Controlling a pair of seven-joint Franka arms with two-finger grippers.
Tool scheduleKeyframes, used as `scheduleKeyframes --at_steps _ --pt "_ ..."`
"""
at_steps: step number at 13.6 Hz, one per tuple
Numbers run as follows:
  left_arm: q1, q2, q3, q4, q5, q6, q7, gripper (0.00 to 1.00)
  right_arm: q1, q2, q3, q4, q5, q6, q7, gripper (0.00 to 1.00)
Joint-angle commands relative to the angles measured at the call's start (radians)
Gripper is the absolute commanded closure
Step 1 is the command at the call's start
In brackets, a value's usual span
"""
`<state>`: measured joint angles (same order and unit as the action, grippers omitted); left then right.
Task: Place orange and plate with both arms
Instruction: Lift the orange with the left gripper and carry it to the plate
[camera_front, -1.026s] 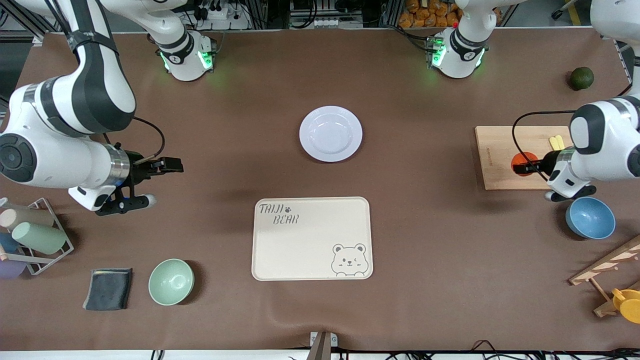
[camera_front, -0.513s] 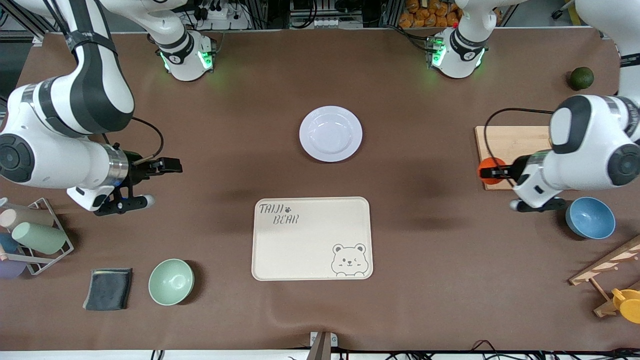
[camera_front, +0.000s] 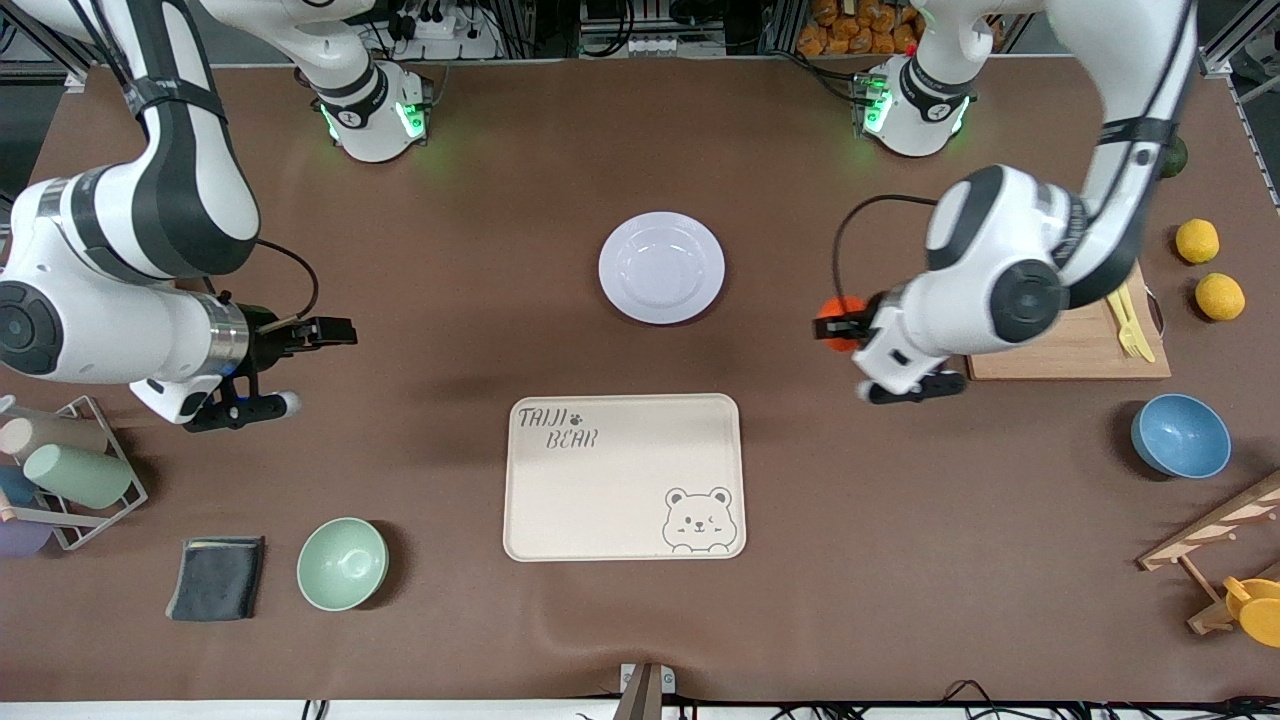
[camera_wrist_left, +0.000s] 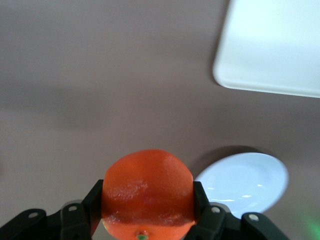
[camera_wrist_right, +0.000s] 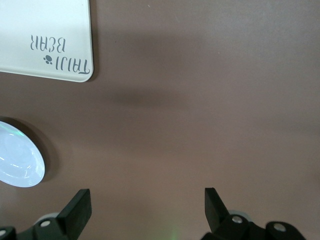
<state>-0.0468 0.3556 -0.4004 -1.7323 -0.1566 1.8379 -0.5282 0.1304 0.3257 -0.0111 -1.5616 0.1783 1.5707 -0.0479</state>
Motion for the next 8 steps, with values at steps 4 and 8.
scheduleKeyframes --at_steps 4,8 --pt "-0.217 0.120 0.008 0.088 -0.026 0.087 -0.248 0.60 -0.043 -0.051 0.013 -0.101 0.067 0.049 -0.064 0.00" --pt "-0.376 0.192 0.014 0.082 -0.017 0.103 -0.396 0.61 -0.069 -0.070 0.011 -0.172 0.113 0.083 -0.128 0.00"
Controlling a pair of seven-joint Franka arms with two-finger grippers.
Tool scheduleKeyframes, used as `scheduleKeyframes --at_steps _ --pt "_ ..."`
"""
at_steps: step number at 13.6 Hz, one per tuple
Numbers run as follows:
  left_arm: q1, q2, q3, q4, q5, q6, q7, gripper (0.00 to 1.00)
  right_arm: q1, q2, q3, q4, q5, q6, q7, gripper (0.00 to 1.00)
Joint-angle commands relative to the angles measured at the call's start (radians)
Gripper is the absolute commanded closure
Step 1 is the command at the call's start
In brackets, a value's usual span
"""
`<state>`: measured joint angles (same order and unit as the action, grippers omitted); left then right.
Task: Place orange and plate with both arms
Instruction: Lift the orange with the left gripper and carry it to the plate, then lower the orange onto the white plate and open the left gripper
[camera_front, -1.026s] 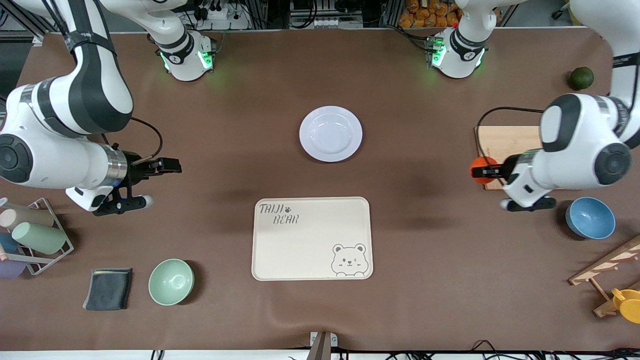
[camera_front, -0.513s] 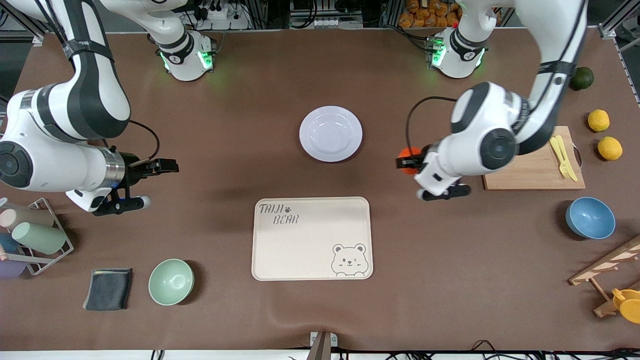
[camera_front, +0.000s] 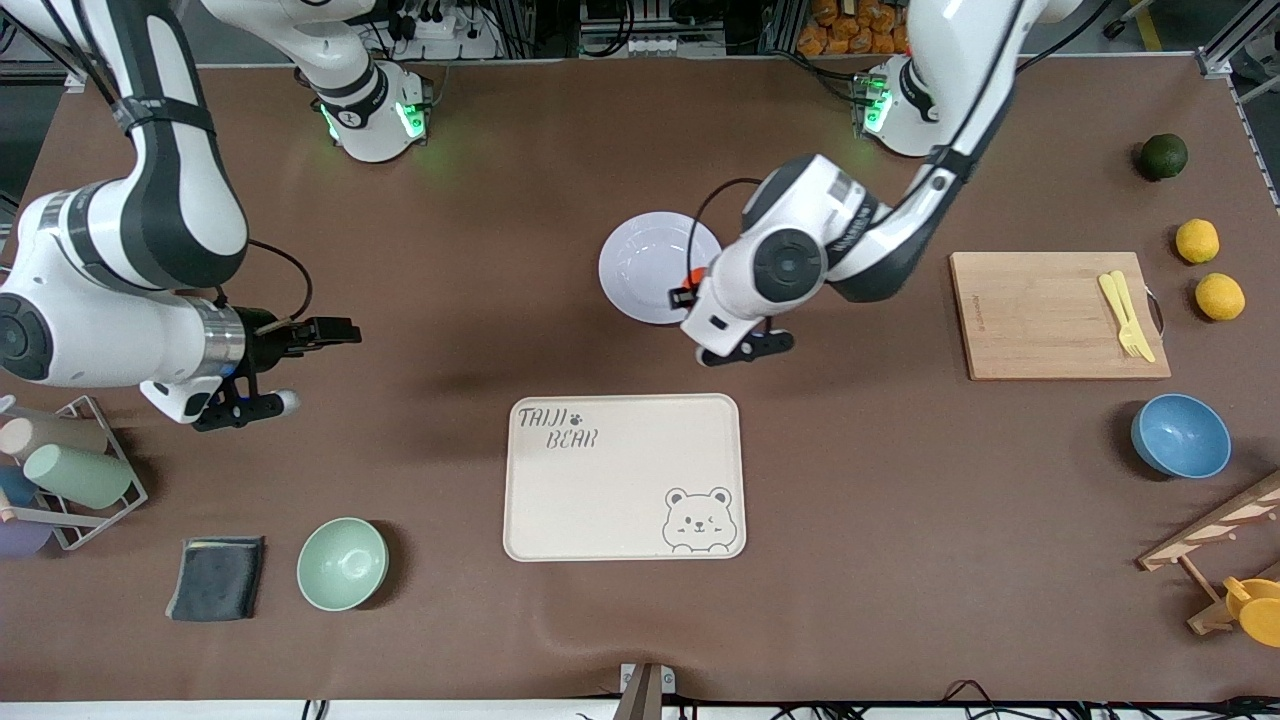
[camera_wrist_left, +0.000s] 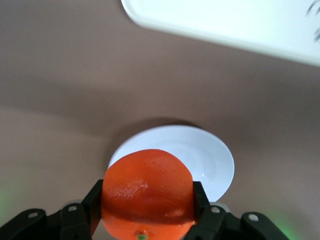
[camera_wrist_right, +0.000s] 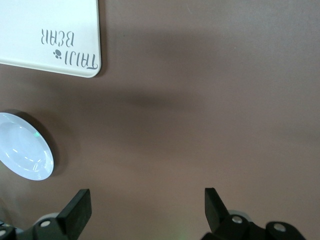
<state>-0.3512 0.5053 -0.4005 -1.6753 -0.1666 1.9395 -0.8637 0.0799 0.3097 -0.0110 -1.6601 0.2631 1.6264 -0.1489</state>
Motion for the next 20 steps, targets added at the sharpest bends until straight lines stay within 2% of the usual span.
scheduleKeyframes --at_steps 1,3,5,8,11,14,15,16,17,18,20 --pt "-0.081 0.064 0.014 0.020 -0.004 0.001 -0.067 0.61 -0.020 -0.054 0.011 -0.079 0.028 0.027 -0.032 0.00" --pt "-0.129 0.096 0.015 0.016 0.012 0.001 -0.084 0.62 -0.017 -0.052 0.012 -0.095 0.042 0.027 -0.081 0.00" --pt "-0.141 0.119 0.015 0.009 0.021 0.021 -0.107 0.62 -0.019 -0.052 0.011 -0.113 0.100 0.027 -0.083 0.00" --pt "-0.175 0.157 0.015 -0.014 0.024 0.070 -0.130 0.60 -0.017 -0.052 0.012 -0.125 0.104 0.030 -0.083 0.00" --pt "-0.210 0.196 0.019 -0.020 0.045 0.099 -0.150 0.58 -0.015 -0.054 0.011 -0.161 0.204 0.035 -0.084 0.00" --pt "-0.219 0.213 0.019 -0.044 0.104 0.133 -0.182 0.54 -0.016 -0.058 0.011 -0.167 0.211 0.038 -0.084 0.00" --pt "-0.219 0.213 0.020 -0.044 0.107 0.133 -0.182 0.50 -0.014 -0.058 0.011 -0.168 0.212 0.038 -0.084 0.00" --pt "-0.218 0.213 0.019 -0.044 0.107 0.133 -0.184 0.40 -0.014 -0.058 0.011 -0.168 0.212 0.038 -0.084 0.00" --pt "-0.215 0.208 0.019 -0.044 0.107 0.133 -0.189 0.07 -0.014 -0.058 0.011 -0.168 0.212 0.038 -0.084 0.00" --pt "-0.210 0.203 0.019 -0.043 0.107 0.133 -0.208 0.00 -0.014 -0.058 0.011 -0.168 0.212 0.038 -0.084 0.00" --pt "-0.201 0.174 0.019 -0.035 0.107 0.118 -0.247 0.00 -0.014 -0.058 0.011 -0.168 0.212 0.038 -0.084 0.00"
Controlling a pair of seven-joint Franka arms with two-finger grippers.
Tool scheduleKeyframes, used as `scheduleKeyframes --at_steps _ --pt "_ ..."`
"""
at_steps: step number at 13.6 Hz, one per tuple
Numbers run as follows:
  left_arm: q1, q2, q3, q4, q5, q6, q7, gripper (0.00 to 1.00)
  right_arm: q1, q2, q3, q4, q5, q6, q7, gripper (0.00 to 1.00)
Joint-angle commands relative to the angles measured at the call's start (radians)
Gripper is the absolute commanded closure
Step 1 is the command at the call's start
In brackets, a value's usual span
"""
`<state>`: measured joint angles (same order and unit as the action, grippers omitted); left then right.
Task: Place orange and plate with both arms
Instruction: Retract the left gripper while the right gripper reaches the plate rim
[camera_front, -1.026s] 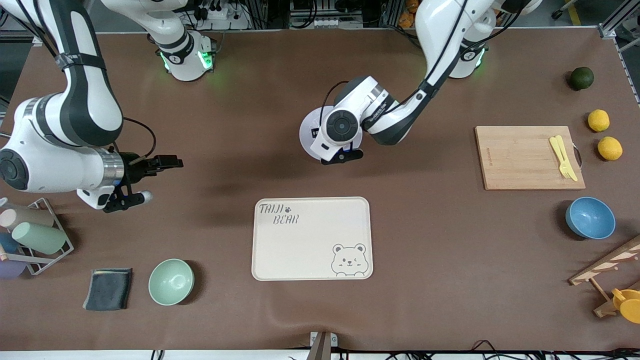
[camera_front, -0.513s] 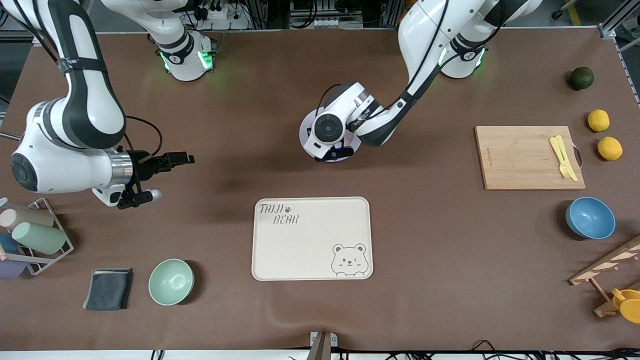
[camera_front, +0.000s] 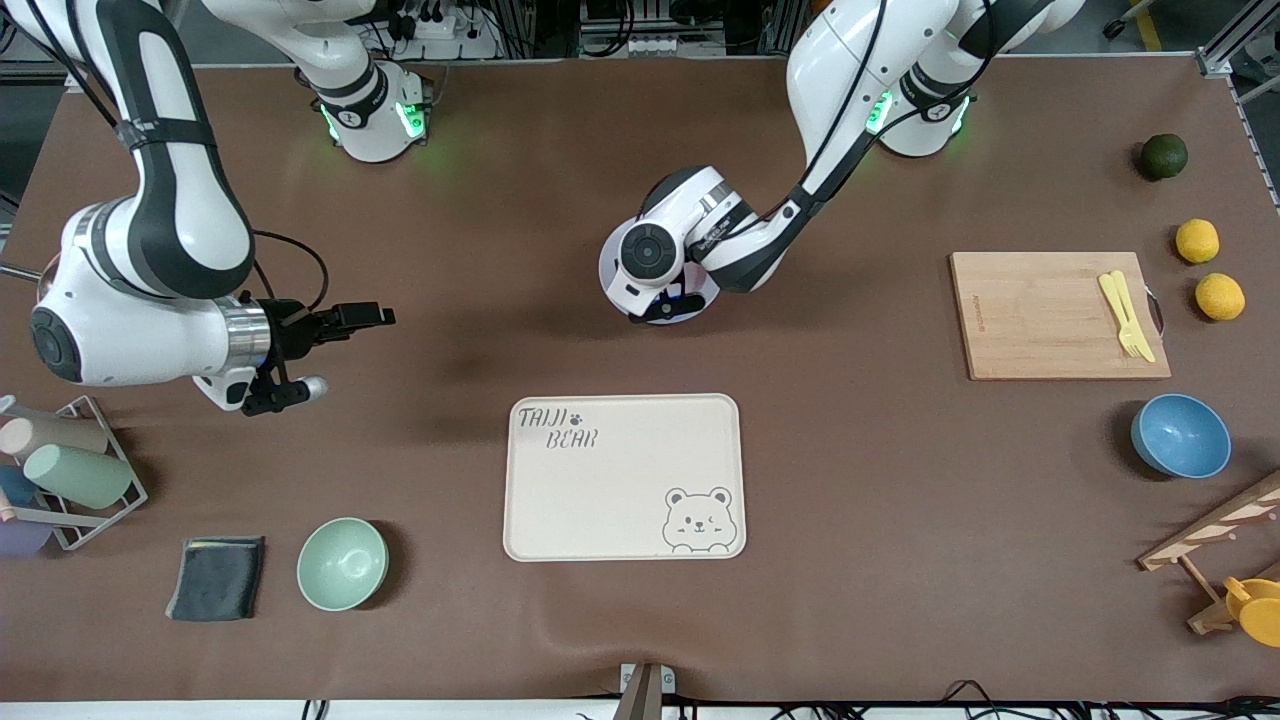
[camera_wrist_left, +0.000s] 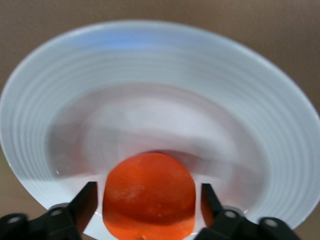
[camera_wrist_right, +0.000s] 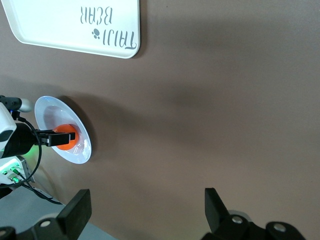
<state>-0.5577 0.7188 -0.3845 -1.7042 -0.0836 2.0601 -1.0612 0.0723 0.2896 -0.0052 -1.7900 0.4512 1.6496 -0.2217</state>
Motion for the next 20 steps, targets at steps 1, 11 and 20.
scheduleKeyframes --at_steps 1,11,20 --pt "0.010 -0.077 0.001 -0.009 0.024 -0.024 -0.075 0.00 -0.006 -0.038 0.005 -0.038 0.024 0.015 -0.011 0.00" --pt "0.453 -0.492 0.001 0.044 0.025 -0.262 0.153 0.00 0.099 -0.001 0.008 -0.057 0.095 0.050 -0.008 0.00" --pt "0.715 -0.611 0.004 0.193 0.130 -0.413 0.389 0.00 0.300 0.008 0.010 -0.281 0.230 0.312 -0.008 0.00"
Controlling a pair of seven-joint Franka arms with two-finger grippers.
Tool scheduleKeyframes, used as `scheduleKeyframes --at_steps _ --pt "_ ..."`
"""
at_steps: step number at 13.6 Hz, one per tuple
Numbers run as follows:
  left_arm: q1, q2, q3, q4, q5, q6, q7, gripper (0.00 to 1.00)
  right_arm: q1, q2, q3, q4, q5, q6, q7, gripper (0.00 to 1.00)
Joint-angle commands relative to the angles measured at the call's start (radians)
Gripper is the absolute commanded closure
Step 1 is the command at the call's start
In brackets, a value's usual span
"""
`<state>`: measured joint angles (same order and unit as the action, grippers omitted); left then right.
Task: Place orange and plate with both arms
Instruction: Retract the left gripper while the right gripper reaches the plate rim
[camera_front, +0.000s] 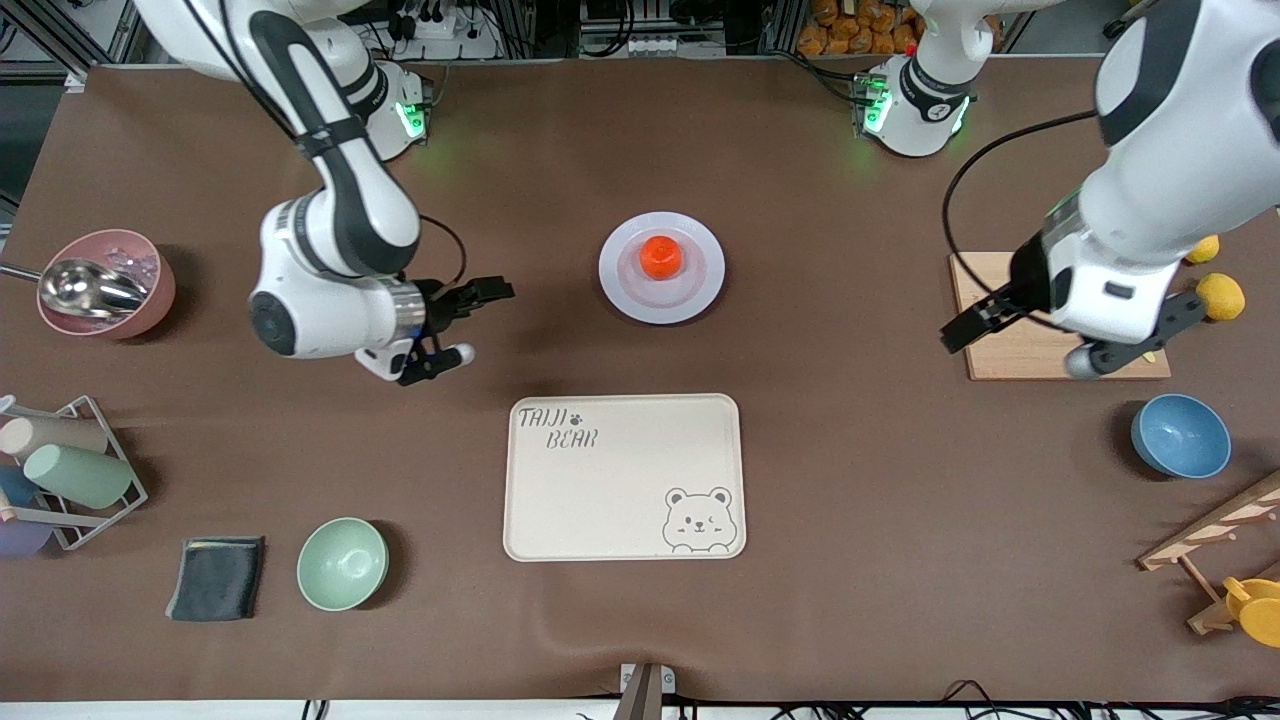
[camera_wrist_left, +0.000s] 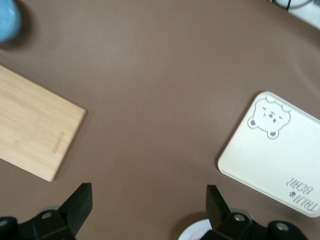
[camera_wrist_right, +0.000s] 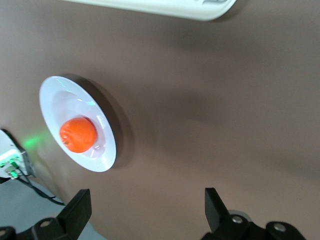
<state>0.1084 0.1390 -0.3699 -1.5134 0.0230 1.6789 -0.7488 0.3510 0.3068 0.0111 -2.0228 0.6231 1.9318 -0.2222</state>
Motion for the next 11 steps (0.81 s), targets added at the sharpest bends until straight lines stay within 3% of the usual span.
scheduleKeyframes --at_steps 1,4,5,7,8,11 --pt "0.081 -0.033 -0.011 0.004 0.023 -0.050 0.127 0.00 0.038 0.000 -0.008 -0.065 0.108 0.035 -0.009 0.00" --pt "0.154 -0.070 -0.009 0.004 0.020 -0.083 0.262 0.00 0.097 0.003 -0.008 -0.128 0.135 0.126 -0.008 0.00" --pt "0.134 -0.087 0.040 -0.002 0.015 -0.088 0.308 0.00 0.105 0.015 -0.006 -0.137 0.135 0.147 -0.008 0.00" --pt "-0.014 -0.090 0.206 0.001 0.005 -0.125 0.360 0.00 0.123 0.040 -0.006 -0.137 0.147 0.151 -0.008 0.00" --pt "-0.060 -0.090 0.259 0.002 0.005 -0.145 0.397 0.00 0.140 0.049 -0.008 -0.137 0.193 0.154 -0.008 0.00" --pt "-0.062 -0.107 0.275 0.001 -0.008 -0.165 0.468 0.00 0.207 0.070 -0.008 -0.140 0.274 0.217 -0.006 0.00"
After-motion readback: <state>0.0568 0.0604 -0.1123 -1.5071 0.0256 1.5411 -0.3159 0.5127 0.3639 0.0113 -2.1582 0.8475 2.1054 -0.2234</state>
